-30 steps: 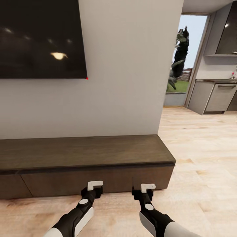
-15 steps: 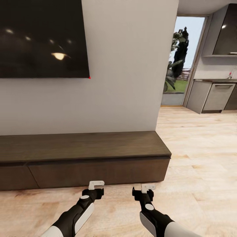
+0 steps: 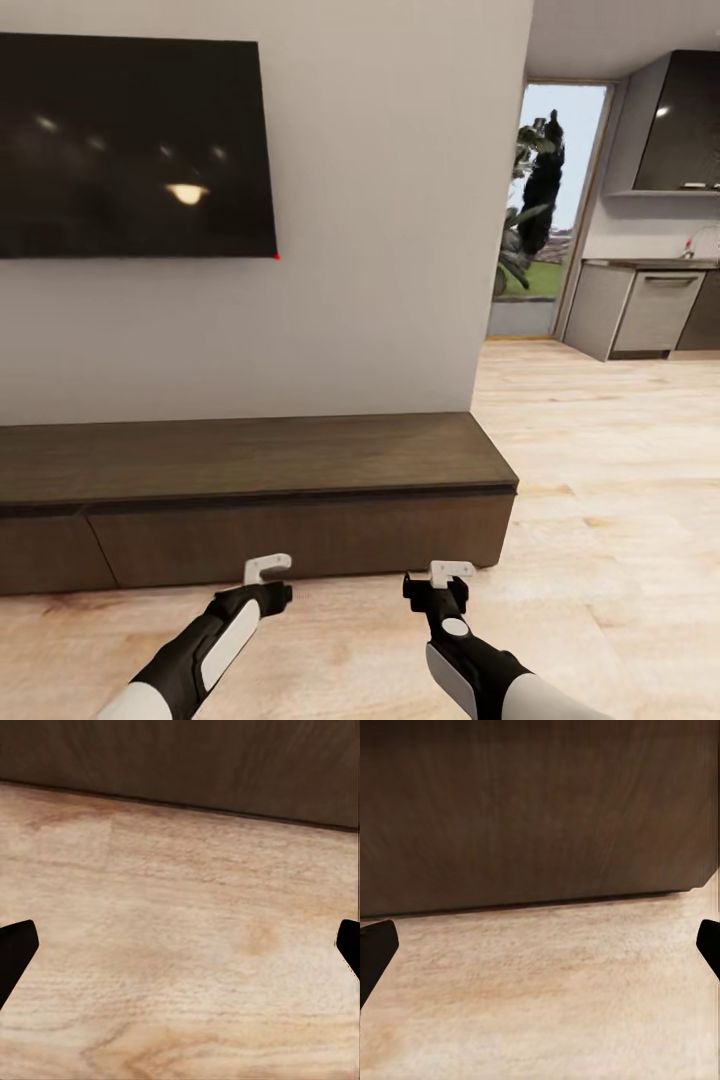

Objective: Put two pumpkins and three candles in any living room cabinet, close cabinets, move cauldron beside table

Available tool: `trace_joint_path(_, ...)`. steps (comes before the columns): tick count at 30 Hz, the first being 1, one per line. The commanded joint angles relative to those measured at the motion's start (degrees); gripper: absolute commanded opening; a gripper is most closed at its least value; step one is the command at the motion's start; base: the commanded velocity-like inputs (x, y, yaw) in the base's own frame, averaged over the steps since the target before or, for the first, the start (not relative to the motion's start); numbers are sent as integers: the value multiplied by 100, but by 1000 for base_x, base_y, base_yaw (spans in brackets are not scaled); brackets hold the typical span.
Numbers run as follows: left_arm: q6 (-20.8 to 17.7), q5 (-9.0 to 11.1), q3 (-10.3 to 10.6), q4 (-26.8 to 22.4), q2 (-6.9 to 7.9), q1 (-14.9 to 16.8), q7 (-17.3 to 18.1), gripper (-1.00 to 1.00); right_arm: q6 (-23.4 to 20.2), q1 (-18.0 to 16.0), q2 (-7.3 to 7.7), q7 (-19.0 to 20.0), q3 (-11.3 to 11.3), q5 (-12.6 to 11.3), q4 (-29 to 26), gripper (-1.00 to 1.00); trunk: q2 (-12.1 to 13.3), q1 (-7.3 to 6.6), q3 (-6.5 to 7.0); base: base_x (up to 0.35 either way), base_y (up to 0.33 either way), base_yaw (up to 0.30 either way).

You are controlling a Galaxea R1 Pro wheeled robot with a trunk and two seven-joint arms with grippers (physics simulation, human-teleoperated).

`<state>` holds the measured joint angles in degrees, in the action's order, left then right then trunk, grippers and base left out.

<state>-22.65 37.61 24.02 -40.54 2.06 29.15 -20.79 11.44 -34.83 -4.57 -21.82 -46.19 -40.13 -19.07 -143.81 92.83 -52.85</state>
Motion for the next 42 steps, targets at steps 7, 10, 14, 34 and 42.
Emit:
trace_joint_path(7, -38, 421, 34, 10, 130, 11, -49, 100, -8, -6, -1, -18, -47, -503, 8, 100, 7, -19, 150, 0, 0, 0)
trace_joint_path(10, -38, 605, 33, 11, 152, 11, -47, 100, -22, 0, 0, -1, -48, -736, 15, 100, 11, -27, 216, -135, 0, 0)
trace_joint_path(14, -38, 635, 34, 11, 152, 11, -46, 100, -16, 15, -11, 2, -55, -755, 17, 100, 17, -37, 305, -303, 0, 0)
trace_joint_path(34, -38, 645, 41, 80, 147, 11, -45, 100, -453, 29, -9, 2, -41, -770, 23, 100, 43, -89, 729, -343, 2, 203)
trace_joint_path(42, -38, 650, 33, 82, 148, 11, -47, 100, -475, 29, -16, 2, -46, -998, 22, 100, 54, -109, 883, -329, 129, 278)
